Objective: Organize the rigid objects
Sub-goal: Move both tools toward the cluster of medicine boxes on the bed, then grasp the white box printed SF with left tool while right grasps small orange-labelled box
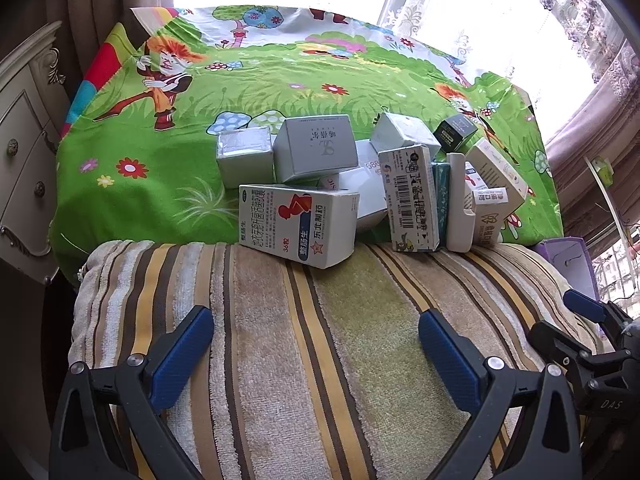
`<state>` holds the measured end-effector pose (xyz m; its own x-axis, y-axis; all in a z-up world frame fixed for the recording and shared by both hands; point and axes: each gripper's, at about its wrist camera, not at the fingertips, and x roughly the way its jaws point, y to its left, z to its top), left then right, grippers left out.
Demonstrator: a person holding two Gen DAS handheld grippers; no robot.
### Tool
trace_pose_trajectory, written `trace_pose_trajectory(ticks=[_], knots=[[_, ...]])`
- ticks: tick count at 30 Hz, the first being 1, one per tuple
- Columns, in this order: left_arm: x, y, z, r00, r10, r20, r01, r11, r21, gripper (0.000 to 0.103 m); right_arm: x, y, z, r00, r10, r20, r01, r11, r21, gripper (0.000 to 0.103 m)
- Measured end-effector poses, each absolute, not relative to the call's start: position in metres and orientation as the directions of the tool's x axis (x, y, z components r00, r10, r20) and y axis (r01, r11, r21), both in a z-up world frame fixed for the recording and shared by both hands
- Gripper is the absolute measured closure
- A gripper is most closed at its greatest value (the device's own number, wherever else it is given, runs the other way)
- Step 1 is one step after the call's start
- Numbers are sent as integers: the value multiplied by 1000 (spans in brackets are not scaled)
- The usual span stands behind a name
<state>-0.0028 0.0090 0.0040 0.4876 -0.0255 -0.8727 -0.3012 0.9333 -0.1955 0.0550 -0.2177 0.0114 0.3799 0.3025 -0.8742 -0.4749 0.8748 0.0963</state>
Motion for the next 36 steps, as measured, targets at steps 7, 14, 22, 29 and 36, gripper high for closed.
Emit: trace_pose_trajectory(ticks=[7,14,22,29,36], knots=[[-2,17,8,523,-95,-847,-287,916,-280,5,59,-211,14,364,386,-847,-621,779,88,0],[14,32,6,532,-152,-833,-284,895,-344,16,76,-209,22,384,406,-830,-596,795,113,0],[28,47,22,573,-65,-817,-316,902,-294,16,94,-194,25,416,375,-828,-600,798,60,4],[60,45,24,542,13,-840,-372,900,-226,16,110,-178,20,426,341,-838,-614,789,9,13],[80,43,15,500,89,-862,-409,901,-144,16,111,-155,22,452,344,-823,-689,721,-77,14]])
